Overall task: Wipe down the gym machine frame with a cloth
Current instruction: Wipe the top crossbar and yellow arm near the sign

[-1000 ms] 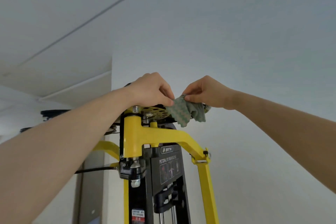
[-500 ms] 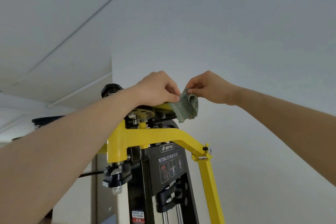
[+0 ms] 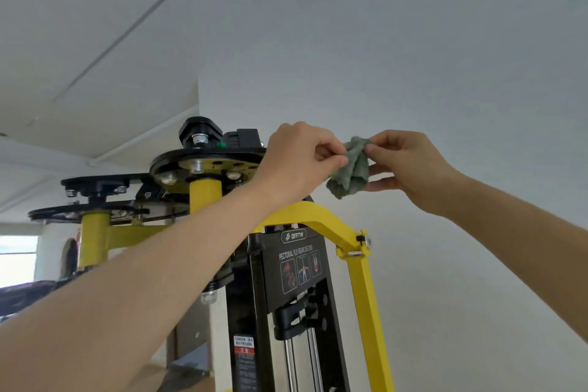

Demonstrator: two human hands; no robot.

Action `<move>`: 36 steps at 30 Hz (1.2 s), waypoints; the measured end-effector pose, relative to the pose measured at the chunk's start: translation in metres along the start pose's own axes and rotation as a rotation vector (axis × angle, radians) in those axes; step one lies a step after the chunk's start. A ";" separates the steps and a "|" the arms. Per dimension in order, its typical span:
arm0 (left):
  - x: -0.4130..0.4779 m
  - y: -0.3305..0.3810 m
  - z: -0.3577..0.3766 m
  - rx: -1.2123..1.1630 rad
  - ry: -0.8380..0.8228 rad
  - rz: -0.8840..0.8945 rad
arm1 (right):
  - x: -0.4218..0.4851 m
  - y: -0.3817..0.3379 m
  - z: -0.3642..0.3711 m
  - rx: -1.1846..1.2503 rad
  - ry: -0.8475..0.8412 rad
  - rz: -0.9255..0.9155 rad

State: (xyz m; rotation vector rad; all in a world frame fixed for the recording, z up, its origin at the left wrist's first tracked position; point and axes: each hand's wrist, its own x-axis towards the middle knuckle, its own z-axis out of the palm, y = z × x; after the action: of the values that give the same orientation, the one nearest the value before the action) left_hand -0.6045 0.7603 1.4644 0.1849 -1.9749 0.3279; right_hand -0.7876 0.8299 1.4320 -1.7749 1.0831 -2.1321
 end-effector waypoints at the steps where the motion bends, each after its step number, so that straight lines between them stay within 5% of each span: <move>1: -0.008 -0.002 0.004 -0.025 0.010 -0.032 | -0.007 0.003 0.003 0.064 -0.014 0.043; 6: -0.045 -0.005 0.020 -0.219 -0.006 -0.247 | -0.037 0.025 0.020 0.277 -0.069 0.241; 12: -0.082 -0.011 0.022 -0.215 -0.179 -0.349 | -0.054 0.054 0.038 0.431 -0.382 0.410; 17: -0.093 -0.017 -0.007 0.037 0.015 -0.182 | -0.028 0.070 0.060 0.625 -0.138 0.507; 26: -0.095 -0.040 -0.066 0.621 0.425 0.218 | 0.037 0.066 0.096 0.815 0.053 0.511; 33: -0.085 -0.057 -0.077 0.819 0.255 0.046 | 0.045 0.062 0.120 1.147 0.026 0.525; 36: -0.082 -0.062 -0.071 0.801 0.305 0.025 | 0.035 0.062 0.122 1.227 -0.038 0.507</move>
State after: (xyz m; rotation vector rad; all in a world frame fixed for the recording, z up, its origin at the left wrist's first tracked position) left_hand -0.4919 0.7221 1.4262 0.5803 -1.4563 1.0882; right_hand -0.7067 0.7144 1.4251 -0.8160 0.0413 -1.7282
